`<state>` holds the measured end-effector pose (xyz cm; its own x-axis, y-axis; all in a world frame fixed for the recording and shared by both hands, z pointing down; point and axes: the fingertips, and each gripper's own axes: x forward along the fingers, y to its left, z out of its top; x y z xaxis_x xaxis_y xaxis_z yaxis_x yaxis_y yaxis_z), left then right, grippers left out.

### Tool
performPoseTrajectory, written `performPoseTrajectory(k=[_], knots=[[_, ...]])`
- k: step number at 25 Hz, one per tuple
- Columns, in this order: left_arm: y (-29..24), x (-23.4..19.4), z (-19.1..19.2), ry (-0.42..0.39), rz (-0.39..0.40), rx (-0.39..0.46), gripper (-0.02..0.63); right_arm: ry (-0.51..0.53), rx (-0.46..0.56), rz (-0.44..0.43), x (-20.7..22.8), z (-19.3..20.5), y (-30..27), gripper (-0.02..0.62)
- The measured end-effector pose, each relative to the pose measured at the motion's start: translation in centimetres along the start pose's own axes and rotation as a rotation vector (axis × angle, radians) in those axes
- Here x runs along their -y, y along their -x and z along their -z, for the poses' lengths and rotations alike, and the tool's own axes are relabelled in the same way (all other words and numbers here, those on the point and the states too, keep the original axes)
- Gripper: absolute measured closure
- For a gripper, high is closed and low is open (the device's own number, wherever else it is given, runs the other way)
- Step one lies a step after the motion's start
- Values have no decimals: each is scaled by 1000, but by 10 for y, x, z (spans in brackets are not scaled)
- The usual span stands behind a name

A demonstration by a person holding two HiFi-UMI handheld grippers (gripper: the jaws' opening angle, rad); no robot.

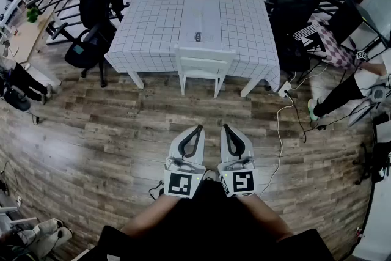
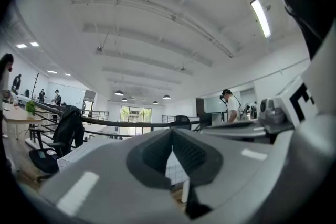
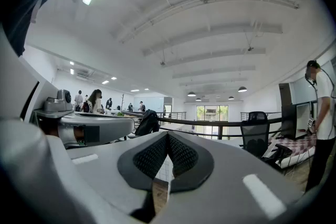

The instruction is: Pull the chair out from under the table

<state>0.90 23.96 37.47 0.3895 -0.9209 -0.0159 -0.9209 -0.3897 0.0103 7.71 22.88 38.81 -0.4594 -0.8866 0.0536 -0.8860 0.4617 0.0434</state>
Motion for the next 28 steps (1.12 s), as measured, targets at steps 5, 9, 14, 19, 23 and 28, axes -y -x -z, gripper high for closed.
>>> performPoseTrajectory(k=[5,9,14,19,23,28], knots=[[3,4,-6,21,-47,-13,597,-33,9,16,21,-5,16,598],[27,5,-46,7,-110,-28,597,-48,17,20,28,-43,51,598],[31,-16,-39,-65,-195,7,597,-68,31,-5,36,-23,62,598],[22,-30,-17,-50,-210,-8,597,-73,-2,-23,44,2,52,598],[-9,-3,-6,-57,-179,-10,597,-48,-22,-11,83,18,46,598],[-54,31,-9,-76,-136,-18,597,-59,-31,-4,129,23,45,598]])
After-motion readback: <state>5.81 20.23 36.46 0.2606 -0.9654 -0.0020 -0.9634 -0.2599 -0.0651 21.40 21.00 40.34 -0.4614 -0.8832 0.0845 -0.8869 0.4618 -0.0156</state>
